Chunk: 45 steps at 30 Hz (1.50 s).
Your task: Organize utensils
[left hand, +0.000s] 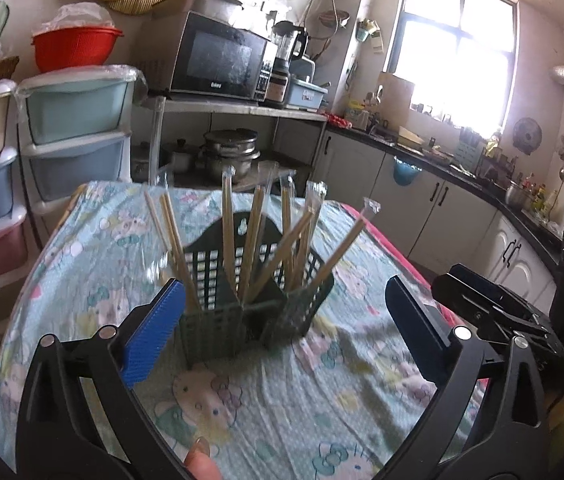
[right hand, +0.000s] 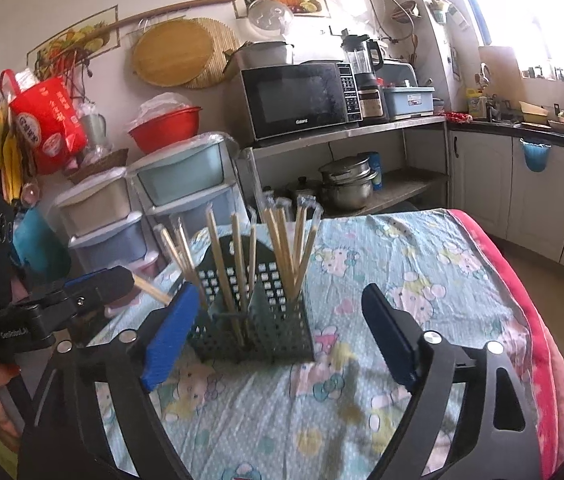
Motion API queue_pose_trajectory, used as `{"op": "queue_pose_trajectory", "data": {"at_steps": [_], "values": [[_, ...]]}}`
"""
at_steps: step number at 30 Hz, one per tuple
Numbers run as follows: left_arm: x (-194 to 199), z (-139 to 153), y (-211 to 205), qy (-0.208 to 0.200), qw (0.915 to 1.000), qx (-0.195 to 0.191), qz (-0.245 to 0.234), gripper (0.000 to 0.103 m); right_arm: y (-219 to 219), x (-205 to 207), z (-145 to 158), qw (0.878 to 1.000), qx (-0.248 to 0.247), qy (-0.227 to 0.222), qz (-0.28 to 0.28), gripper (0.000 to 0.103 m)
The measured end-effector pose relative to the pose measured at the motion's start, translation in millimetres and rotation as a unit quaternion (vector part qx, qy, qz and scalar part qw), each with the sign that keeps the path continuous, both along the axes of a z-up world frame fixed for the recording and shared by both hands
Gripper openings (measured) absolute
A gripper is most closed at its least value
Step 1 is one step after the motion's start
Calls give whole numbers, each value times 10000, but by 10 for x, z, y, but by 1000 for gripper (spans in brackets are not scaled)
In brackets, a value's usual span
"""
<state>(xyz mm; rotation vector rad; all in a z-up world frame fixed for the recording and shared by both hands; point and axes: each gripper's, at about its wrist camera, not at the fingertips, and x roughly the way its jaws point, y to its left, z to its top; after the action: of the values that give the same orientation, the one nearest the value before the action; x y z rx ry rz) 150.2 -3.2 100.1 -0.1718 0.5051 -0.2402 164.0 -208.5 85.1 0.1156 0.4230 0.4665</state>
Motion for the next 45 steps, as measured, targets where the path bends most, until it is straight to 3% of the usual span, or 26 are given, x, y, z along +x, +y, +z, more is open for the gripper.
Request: {"op": "queue_pose_trajectory", "data": {"at_steps": [11,24,37,45], "values": [[-218,-328,74,286,9995,-21,101,92,84,-306,-246,9995,-299,105,46,88],[-490,-610,64,117,9997,49,227,92,118,-461,-622,9984,-453,334,-105,95],[-656,-800,83,-372,9986,97,362,92,23,-693,-754,9958,-367,-480,-693,96],[-705,-911,39,-694,9966,203,404,92,41,-799,-808,9871,-492,-1148,-1002,96]]}}
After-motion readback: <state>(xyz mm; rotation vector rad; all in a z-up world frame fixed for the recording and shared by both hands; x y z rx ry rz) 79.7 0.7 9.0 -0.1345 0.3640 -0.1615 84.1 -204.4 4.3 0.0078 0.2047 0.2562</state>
